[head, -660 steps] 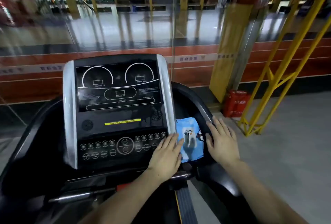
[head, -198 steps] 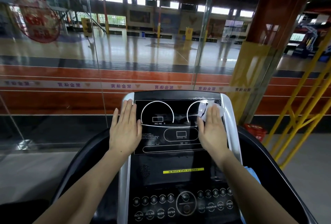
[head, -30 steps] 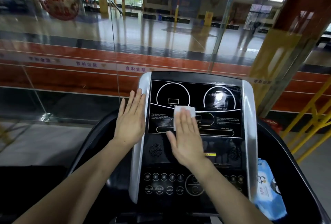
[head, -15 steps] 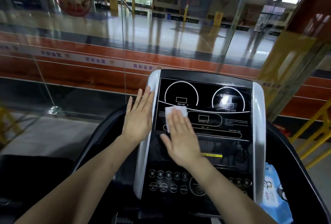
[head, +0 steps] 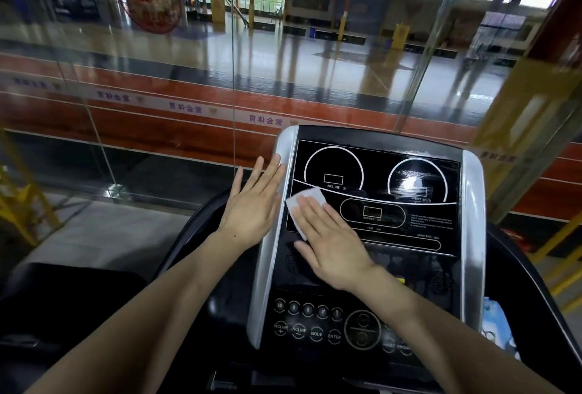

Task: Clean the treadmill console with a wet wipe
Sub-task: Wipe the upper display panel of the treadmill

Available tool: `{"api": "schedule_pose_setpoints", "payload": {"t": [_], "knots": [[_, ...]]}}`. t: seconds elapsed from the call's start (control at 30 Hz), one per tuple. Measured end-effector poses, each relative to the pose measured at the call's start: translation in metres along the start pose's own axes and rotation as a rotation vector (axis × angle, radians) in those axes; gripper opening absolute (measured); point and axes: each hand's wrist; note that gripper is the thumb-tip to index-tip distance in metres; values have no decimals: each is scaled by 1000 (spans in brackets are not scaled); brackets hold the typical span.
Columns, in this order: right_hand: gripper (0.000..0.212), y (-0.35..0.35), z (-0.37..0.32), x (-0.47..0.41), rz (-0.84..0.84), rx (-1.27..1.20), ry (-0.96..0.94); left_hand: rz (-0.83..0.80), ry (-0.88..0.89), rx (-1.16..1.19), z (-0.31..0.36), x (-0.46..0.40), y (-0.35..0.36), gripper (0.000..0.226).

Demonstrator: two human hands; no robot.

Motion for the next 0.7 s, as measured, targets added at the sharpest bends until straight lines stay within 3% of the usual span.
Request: {"api": "schedule_pose_setpoints", "payload": {"t": [0.13,0.3,0.43,0.53,0.7], "knots": [[67,-5,24,12,-36,48,-72,-27,-17,-19,2,0,-4,59],[70,-24,21,-43,11,-23,170,-44,-23,-10,5,1,-10,59],[70,1,-14,-7,-28,-4,17,-54,-10,-24,5,1,-14,66],[68,11,-5,25,-48,34,-34,-42,-11,-28,3,1,-10,59],[67,-12,32,31,-11,96,187,-34,-22,-28,4,-2,-4,65]]}}
Point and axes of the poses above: each hand's wrist, its own x-axis away from the middle knuckle, its own y-axis out of the palm, z = x × y, and after that the axes turned 3 degrees about y, right-handed
